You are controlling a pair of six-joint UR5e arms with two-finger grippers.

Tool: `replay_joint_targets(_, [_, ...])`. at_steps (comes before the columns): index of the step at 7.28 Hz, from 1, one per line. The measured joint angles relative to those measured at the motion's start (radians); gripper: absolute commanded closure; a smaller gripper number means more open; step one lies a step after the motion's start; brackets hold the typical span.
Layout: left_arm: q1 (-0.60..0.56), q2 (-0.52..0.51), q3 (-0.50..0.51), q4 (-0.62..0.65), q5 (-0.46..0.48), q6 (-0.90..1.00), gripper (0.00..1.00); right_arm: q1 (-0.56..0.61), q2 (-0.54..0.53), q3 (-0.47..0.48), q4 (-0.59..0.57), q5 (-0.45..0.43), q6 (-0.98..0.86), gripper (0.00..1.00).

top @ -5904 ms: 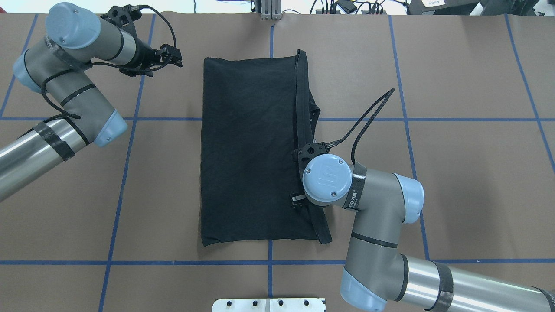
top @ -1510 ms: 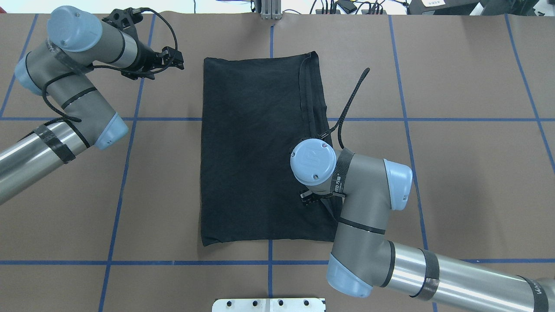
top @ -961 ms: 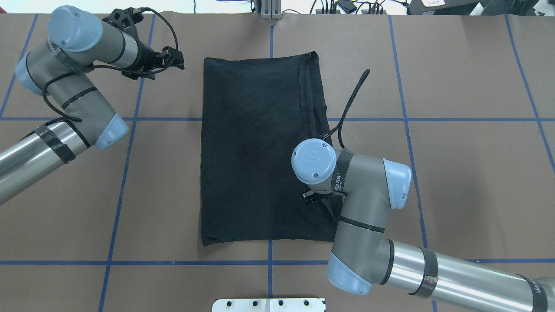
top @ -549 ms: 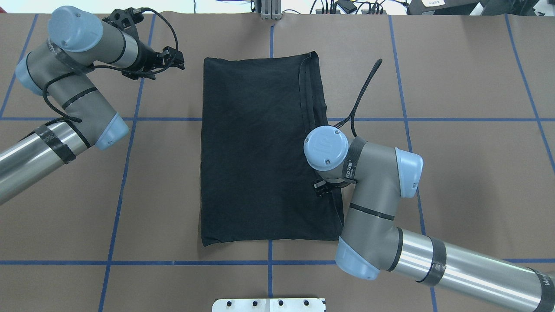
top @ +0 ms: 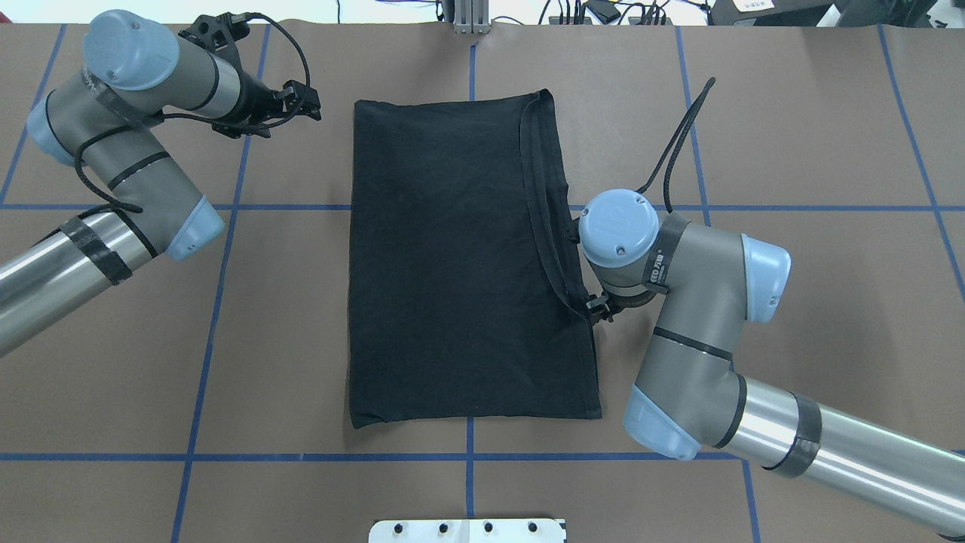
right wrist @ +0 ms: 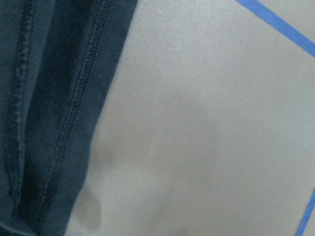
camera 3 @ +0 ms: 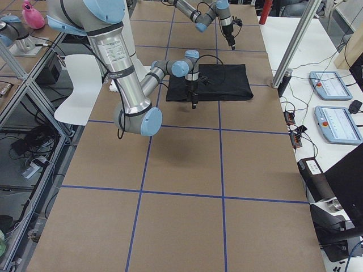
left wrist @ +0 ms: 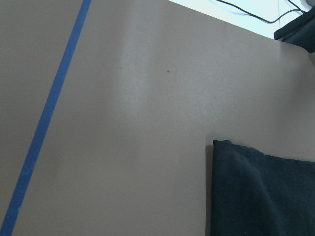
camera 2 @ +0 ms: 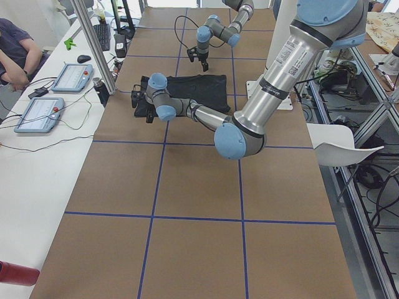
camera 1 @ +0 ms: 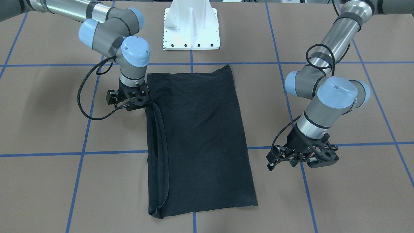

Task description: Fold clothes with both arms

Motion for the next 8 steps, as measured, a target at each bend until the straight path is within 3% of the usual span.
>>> replay_joint_targets(2, [0.0,0.0,0.0,-0.001,0.0,0.0,0.0,0.023,0.005,0.046,-0.026,0.021,-0.016,0.0])
replay_joint_targets(4, [0.0,0.0,0.001,-0.001,-0.002,0.0,0.0,0.022,0.065,0.031,-0.021,0.016,-0.015,0.0])
replay_joint_targets(8, [0.001,0.0,0.003,-0.001,-0.003,0.001,0.0,0.008,0.221,-0.194,0.131,-0.013,-0.004,0.0])
